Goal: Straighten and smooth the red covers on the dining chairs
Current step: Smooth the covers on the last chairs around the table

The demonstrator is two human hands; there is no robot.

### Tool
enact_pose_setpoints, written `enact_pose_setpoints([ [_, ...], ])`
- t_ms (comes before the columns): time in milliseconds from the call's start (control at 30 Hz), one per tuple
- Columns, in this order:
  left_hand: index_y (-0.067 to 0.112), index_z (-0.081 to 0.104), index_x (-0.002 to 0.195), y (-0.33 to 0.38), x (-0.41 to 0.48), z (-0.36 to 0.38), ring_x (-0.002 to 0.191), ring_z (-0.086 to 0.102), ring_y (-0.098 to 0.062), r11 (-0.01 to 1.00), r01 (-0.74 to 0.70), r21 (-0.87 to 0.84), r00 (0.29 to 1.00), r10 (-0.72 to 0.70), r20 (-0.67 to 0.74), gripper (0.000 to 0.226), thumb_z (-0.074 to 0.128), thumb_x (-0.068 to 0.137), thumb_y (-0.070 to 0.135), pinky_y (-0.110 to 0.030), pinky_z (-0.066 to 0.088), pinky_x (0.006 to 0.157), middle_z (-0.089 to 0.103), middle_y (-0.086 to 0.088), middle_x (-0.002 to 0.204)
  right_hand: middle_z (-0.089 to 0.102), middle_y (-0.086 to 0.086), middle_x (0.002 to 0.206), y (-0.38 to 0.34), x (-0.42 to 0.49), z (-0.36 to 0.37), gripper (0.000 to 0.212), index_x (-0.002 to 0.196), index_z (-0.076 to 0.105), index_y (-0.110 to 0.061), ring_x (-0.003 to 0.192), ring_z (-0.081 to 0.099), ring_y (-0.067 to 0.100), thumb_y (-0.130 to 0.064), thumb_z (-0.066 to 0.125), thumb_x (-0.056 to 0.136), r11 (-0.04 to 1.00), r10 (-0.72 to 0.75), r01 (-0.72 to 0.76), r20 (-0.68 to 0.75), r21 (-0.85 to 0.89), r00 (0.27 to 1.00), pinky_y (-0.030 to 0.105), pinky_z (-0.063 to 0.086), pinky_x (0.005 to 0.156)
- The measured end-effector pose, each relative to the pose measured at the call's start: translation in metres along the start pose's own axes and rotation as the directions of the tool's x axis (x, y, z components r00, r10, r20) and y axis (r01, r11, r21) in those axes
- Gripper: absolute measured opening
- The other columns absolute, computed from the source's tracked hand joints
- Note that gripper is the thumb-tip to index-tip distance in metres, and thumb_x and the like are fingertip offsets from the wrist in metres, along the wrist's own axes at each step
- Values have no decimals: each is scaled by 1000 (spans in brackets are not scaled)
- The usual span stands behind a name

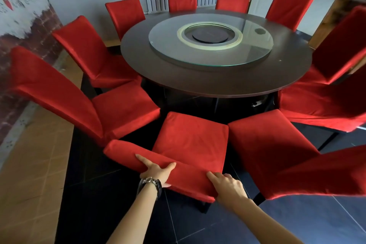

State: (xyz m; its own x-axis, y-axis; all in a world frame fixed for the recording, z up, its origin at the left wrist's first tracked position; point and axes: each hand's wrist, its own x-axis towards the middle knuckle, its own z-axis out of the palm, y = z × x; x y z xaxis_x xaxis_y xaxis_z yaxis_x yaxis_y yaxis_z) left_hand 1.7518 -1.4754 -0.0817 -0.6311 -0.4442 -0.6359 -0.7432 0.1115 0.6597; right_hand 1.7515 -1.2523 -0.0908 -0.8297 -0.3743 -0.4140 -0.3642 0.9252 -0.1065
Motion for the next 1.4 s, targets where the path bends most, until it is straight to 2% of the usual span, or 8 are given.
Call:
enact_pose_setpoints([
  [133,33,-49,128,1,2,-4,71,68,-24,999,24,-40,998,-21,65,133,75,79,35,-41,58,82,45,-26,137,44,-6,137,5,2,-5,66,145,22,-32,124,44,24,-29,58,89,998,-66,65,39,26,997,39,44,95],
  [400,44,-31,140,8,33,-56,112,52,-49,996,44,-72,984,-56,-169,129,80,74,32,-45,59,64,28,-33,142,34,-10,147,11,4,4,72,149,18,-33,131,36,22,-33,57,89,994,-99,97,36,59,994,37,42,100],
  [767,54,-23,139,-5,33,-35,115,45,-49,988,52,-143,981,-77,-178,120,76,79,21,-47,57,70,16,-32,140,26,-11,153,40,11,-7,80,151,16,-29,137,30,21,-22,58,83,981,-195,191,152,42,969,39,38,105],
  [967,51,-30,137,-6,28,-7,99,48,-45,991,38,-127,985,-58,-162,124,76,78,26,-54,55,80,19,-33,134,23,-15,154,78,11,-14,81,150,16,-33,140,25,16,-15,56,82,988,-153,150,124,32,981,35,38,105],
  [1133,46,-32,138,12,41,-27,111,48,-46,995,45,-88,990,-57,-131,127,78,76,33,-42,59,57,23,-34,138,26,-10,151,60,26,-18,85,151,12,-31,134,33,21,-24,61,82,991,-133,135,120,-6,984,39,43,99],
  [1233,48,-35,135,13,44,-43,109,57,-41,993,34,-114,999,-34,4,127,77,76,37,-44,60,66,23,-28,146,24,-7,150,47,40,-35,103,151,8,-29,134,33,24,-44,75,74,999,-47,39,289,34,956,41,41,101],
  [1300,51,-38,131,10,42,-56,90,67,-35,995,28,-96,993,-17,116,116,68,82,48,-44,60,66,23,-21,152,25,-1,152,41,56,-58,111,151,12,-26,137,31,25,-62,75,67,983,31,-116,498,141,867,39,32,108],
  [1400,49,-45,126,1,44,-93,84,69,-27,998,13,68,976,-27,215,101,47,86,65,-38,59,61,25,-11,156,34,3,151,12,85,-87,88,143,39,-18,140,28,25,-72,58,76,944,23,-207,578,255,816,41,24,114],
])
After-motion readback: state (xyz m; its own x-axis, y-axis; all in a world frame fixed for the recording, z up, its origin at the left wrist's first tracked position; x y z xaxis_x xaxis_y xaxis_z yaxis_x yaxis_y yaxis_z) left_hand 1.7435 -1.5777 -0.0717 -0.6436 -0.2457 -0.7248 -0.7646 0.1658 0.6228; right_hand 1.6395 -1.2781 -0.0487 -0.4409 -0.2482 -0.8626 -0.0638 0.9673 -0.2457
